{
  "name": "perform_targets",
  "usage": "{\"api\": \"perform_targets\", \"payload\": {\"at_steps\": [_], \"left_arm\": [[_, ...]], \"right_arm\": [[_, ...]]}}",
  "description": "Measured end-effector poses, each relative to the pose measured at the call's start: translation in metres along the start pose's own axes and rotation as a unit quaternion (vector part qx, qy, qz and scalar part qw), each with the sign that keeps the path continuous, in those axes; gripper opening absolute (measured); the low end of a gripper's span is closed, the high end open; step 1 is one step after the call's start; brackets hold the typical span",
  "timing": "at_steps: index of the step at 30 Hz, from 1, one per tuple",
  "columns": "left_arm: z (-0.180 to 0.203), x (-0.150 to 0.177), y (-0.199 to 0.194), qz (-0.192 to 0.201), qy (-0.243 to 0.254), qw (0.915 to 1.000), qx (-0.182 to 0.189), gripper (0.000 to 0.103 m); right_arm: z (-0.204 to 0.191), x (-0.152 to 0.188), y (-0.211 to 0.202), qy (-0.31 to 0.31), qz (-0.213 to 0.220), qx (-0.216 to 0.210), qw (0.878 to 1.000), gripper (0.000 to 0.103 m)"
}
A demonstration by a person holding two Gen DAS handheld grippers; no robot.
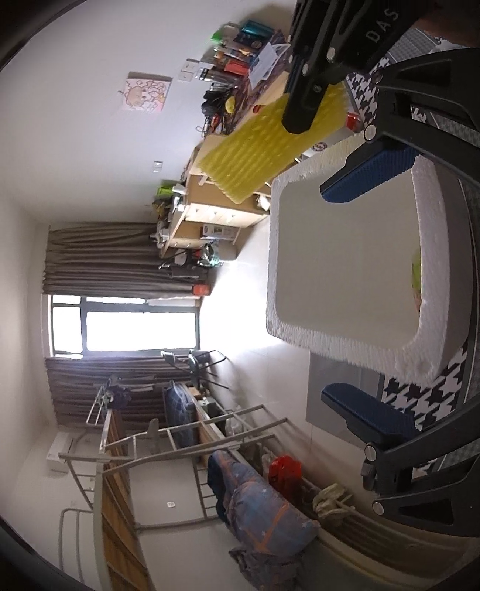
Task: Organize soft objects
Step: 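Open the left tool over the box while the right tool releases the foam sleeve inside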
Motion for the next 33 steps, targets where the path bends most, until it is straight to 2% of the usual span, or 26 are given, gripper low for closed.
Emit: {"api": "perform_targets", "payload": {"at_steps": [13,27,28,29,30,32,33], "left_arm": [[-0.029,-0.001,-0.016,0.018,-0.012,0.9988,-0.043,0.102],[-0.051,0.002,-0.023,0.022,-0.028,0.9977,-0.058,0.102],[-0.051,0.002,-0.023,0.021,-0.027,0.9977,-0.058,0.102],[-0.052,0.002,-0.023,0.021,-0.028,0.9978,-0.056,0.102],[-0.052,0.002,-0.023,0.022,-0.028,0.9978,-0.056,0.102],[-0.051,0.002,-0.023,0.023,-0.029,0.9977,-0.057,0.102],[-0.051,0.001,-0.023,0.023,-0.027,0.9978,-0.055,0.102]], "right_arm": [[-0.017,0.003,0.011,-0.009,-0.016,-0.026,0.999,0.012],[-0.025,0.009,0.029,-0.006,-0.041,-0.063,0.997,0.013],[-0.026,0.009,0.031,-0.008,-0.043,-0.069,0.997,0.015],[-0.027,0.010,0.031,-0.012,-0.045,-0.069,0.997,0.025],[-0.027,0.011,0.033,-0.014,-0.047,-0.069,0.996,0.044],[-0.025,0.012,0.032,-0.008,-0.047,-0.067,0.997,0.061],[-0.025,0.012,0.031,-0.007,-0.047,-0.068,0.997,0.061]]}}
Point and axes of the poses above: each gripper's, at about its wrist camera, not at the fingertips, and y roughly the way its jaws point, z to its right, x to its underside, the point moved 8 cm from there along y, roughly the way its jaws point, and after that the axes turned 7 degrees about z, right-handed, at the moved point
